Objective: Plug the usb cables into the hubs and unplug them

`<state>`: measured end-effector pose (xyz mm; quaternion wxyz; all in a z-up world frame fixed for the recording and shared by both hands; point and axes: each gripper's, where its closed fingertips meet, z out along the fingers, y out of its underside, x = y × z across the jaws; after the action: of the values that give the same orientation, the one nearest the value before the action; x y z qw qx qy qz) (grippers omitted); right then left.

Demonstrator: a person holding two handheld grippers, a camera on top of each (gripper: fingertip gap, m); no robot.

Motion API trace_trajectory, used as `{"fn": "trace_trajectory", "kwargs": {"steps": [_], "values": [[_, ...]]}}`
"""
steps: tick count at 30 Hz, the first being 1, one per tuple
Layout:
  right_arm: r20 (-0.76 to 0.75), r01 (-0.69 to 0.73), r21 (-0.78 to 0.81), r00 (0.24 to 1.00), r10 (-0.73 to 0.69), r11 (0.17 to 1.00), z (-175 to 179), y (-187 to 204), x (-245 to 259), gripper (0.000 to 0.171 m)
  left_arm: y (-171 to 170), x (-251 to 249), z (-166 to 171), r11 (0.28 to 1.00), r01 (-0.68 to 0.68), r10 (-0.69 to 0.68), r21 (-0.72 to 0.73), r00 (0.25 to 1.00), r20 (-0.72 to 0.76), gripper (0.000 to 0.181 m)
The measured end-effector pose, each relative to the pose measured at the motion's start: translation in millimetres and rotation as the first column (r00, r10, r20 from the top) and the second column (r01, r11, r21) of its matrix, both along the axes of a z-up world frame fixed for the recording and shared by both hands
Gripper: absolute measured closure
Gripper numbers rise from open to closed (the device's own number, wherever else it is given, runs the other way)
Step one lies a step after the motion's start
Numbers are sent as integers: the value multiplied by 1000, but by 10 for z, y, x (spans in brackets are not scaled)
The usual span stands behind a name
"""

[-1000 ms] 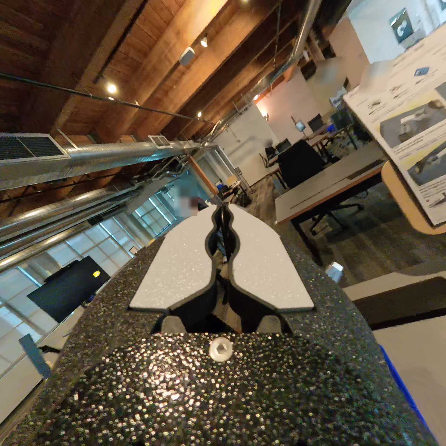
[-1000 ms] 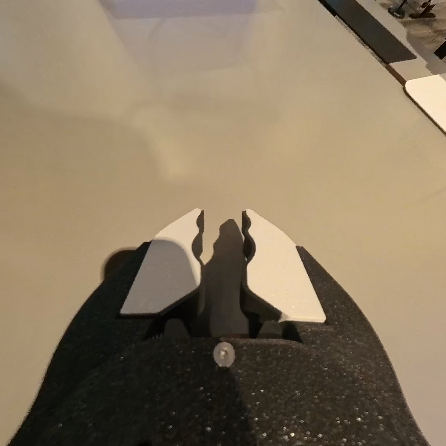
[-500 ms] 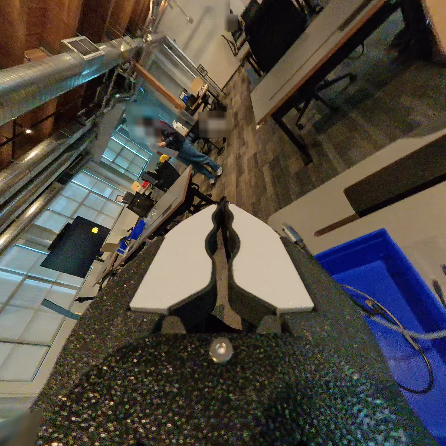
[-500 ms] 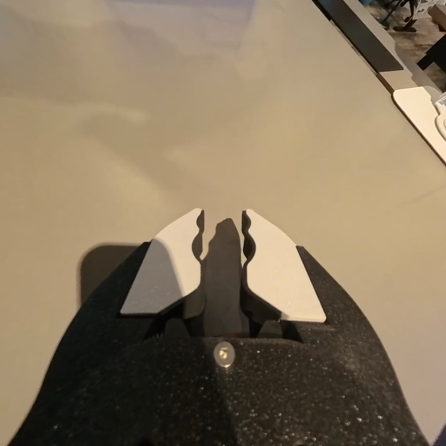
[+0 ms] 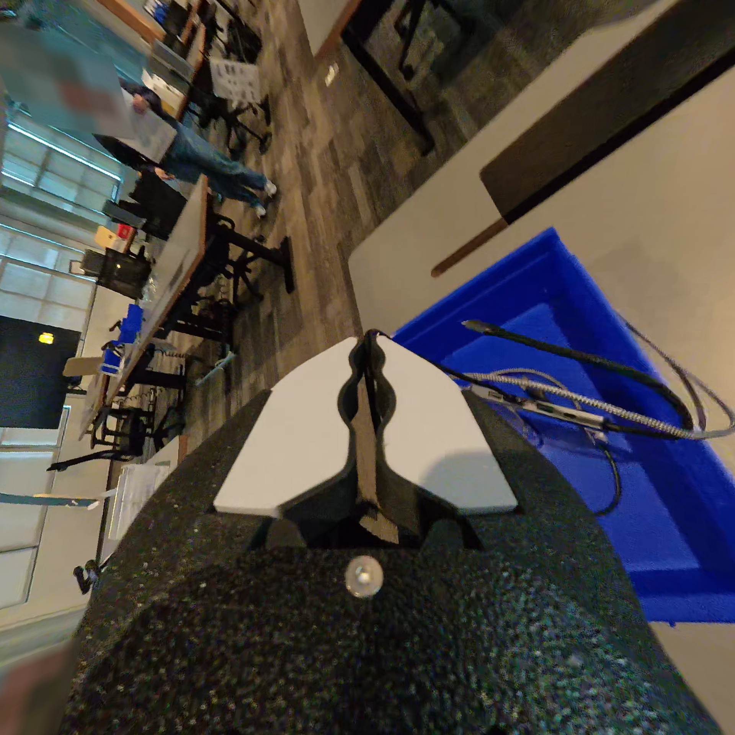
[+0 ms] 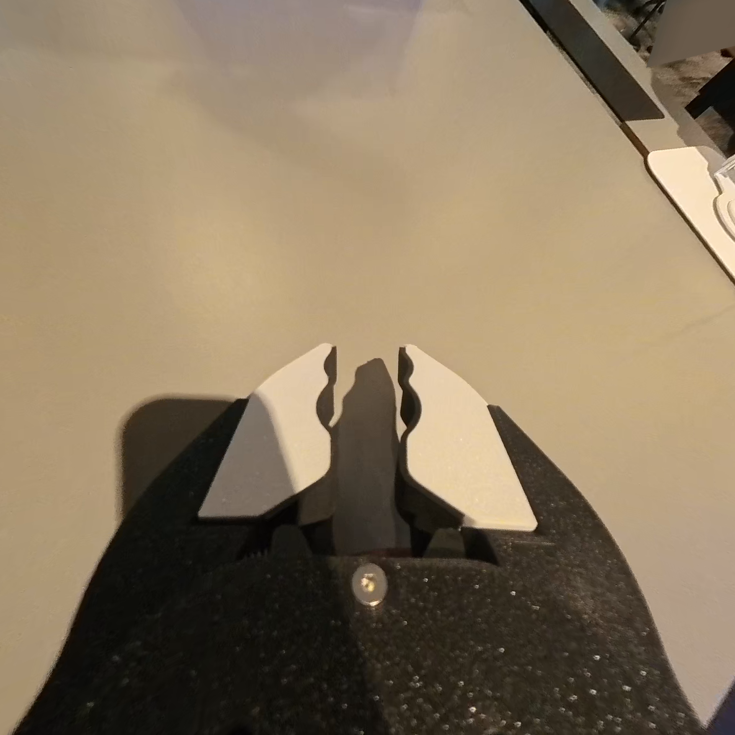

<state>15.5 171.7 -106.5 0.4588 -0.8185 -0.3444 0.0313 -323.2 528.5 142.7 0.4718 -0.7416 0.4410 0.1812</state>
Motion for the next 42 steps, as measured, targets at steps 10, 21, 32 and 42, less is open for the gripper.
{"fn": "trace_trajectory", "kwargs": {"steps": [10,21,32,42], "values": [[39,4,25,999,-5,1000,-6,2,-1,142,85,-134,-754,986,-52,49,-160,999,-20,178],[67,4,55,998,-7,998,1,-3,-1,142,-223,-282,-671,973,-58,53,-223,998,-32,179],[80,-6,64,997,1,998,-1,-12,-12,142,-592,-754,61,976,-121,107,-182,991,-85,179],[89,-12,69,996,5,998,-3,-14,-17,142,-1065,24,1288,980,58,-83,189,989,125,179]]}}
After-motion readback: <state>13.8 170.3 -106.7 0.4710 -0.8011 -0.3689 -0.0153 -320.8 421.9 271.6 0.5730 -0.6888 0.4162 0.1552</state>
